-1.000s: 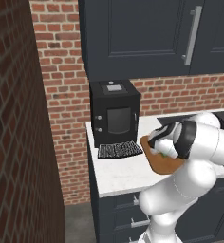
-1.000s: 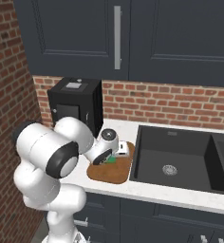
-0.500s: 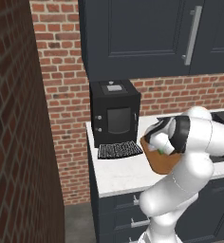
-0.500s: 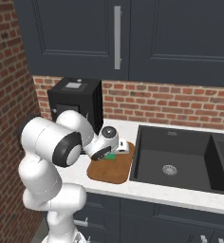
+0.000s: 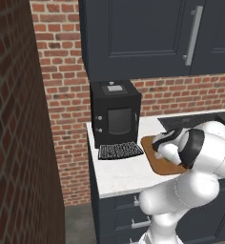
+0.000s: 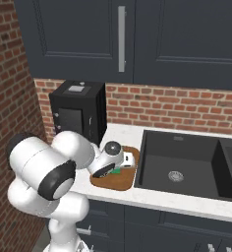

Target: Pick up the sponge from the counter and clean the cutting board by briefly scrubbing or pressing down on the cutting board. Once finished, release the sponge.

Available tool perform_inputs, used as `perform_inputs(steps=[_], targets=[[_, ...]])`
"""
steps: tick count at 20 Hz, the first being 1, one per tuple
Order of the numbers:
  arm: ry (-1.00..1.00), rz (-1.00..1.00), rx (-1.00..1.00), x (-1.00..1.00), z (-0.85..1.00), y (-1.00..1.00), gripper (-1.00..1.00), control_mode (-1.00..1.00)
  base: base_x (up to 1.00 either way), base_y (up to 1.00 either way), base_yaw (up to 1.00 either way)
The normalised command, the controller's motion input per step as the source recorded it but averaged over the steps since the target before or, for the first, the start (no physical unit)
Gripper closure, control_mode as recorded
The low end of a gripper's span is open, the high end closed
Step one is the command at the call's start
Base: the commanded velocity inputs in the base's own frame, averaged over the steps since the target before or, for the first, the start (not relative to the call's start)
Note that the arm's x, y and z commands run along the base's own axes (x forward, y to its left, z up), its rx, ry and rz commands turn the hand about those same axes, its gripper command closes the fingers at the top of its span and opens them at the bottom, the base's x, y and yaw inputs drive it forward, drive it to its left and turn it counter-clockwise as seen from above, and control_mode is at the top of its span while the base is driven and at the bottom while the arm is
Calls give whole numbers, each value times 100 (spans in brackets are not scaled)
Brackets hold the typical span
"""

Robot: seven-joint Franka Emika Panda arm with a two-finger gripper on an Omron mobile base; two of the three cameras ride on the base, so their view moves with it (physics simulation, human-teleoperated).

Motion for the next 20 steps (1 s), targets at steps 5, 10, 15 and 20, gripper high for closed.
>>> perform_inputs(steps=[5, 10, 15, 20], targets=[[0, 0, 0, -42, 0, 0, 100, -100, 0, 0, 0], [0, 0, 0, -32, 0, -1, 100, -100, 0, 0, 0], [0, 0, 0, 4, 0, -16, 100, -100, 0, 0, 0], [0, 0, 0, 62, -7, -4, 100, -100, 0, 0, 0]])
